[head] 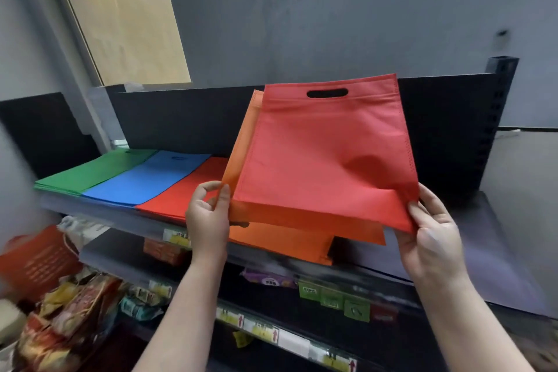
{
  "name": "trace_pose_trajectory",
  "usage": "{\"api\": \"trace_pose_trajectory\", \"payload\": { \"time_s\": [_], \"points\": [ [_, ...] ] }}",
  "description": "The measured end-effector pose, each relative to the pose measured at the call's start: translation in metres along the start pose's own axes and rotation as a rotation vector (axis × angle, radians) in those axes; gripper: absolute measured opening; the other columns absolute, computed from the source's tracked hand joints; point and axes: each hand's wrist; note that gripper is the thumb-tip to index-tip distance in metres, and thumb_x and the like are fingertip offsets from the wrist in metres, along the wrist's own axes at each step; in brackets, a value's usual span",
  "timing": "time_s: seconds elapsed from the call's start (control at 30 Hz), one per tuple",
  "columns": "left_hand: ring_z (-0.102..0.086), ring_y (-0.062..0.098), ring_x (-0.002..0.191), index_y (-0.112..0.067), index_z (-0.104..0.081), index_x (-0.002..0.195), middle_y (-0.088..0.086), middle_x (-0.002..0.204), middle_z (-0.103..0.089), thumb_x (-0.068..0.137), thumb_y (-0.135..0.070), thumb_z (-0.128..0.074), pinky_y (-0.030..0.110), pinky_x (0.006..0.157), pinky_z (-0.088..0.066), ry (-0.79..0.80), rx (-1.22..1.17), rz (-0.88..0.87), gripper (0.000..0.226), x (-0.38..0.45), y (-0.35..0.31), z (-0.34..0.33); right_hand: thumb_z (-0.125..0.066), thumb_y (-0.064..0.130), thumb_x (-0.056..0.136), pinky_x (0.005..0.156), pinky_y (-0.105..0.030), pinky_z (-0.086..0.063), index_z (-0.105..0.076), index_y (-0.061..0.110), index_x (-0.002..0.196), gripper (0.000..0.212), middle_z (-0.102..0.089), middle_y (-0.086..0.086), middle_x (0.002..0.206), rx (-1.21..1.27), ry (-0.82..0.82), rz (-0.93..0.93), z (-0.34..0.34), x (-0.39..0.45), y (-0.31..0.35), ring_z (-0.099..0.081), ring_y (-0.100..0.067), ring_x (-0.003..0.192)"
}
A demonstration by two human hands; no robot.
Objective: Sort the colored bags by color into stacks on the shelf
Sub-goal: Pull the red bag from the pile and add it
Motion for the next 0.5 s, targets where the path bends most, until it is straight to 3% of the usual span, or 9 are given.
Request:
{"api": "trace_pose_trajectory", "payload": {
  "time_s": [0.17, 0.27, 0.37, 0.43, 0.5],
  "points": [
    [-0.059, 0.003, 0.048, -0.022, -0.057, 0.089, -0.006, 0.059, -0.060, 0.090, -0.033, -0.063, 0.030, 0.043, -0.053, 0.047, 0.032, 0.078, 0.012, 0.026, 0.027, -0.002, -0.040, 0.001, 0.099, 0.054, -0.016, -0.053, -0.063, 0.018, 0.099, 0.028, -0.073, 0.008, 0.075, -0.022, -0.018, -0.031, -0.027, 0.008, -0.025, -0.067, -0.003, 0.064],
    [-0.053, 0.014, 0.054, -0.019, -0.058, 0.086, -0.001, 0.061, -0.052, 0.089, -0.032, -0.063, 0.036, 0.046, -0.054, 0.067, 0.134, 0.121, 0.014, 0.038, 0.045, -0.002, -0.041, 0.000, 0.098, 0.054, -0.017, -0.053, -0.063, 0.016, 0.100, 0.028, -0.073, 0.007, 0.074, -0.071, -0.041, -0.058, -0.036, 0.017, -0.040, -0.066, -0.003, 0.063],
    [-0.052, 0.010, 0.057, -0.025, -0.056, 0.081, -0.007, 0.066, -0.057, 0.084, -0.035, -0.060, 0.025, 0.047, -0.042, 0.082, 0.271, 0.109, 0.011, 0.049, 0.054, 0.001, -0.042, 0.000, 0.098, 0.053, -0.018, -0.053, -0.065, 0.018, 0.100, 0.029, -0.072, 0.004, 0.078, -0.148, -0.037, -0.091, -0.041, 0.023, -0.059, -0.066, -0.004, 0.062],
    [-0.048, 0.013, 0.059, -0.027, -0.051, 0.069, -0.009, 0.063, -0.054, 0.094, -0.028, -0.052, 0.022, 0.049, -0.034, 0.098, 0.402, 0.071, 0.025, 0.056, 0.058, 0.003, -0.043, 0.001, 0.098, 0.054, -0.021, -0.055, -0.066, 0.020, 0.101, 0.031, -0.070, 0.000, 0.087, -0.230, -0.016, -0.092, -0.043, 0.025, -0.073, -0.066, -0.007, 0.067],
    [-0.051, 0.016, 0.058, -0.022, -0.055, 0.060, -0.006, 0.058, -0.058, 0.099, -0.037, -0.043, 0.021, 0.052, -0.039, 0.143, 0.379, 0.120, 0.044, 0.064, 0.060, 0.008, -0.044, 0.003, 0.099, 0.060, -0.023, -0.057, -0.066, 0.021, 0.107, 0.029, -0.070, -0.004, 0.096, -0.318, 0.011, -0.071, -0.044, 0.028, -0.086, -0.066, -0.013, 0.075]
  ]
}}
Point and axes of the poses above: each hand's wrist, its own x-axis towards the middle knuckle, its own z-axis out of the back of the hand, y = z × x
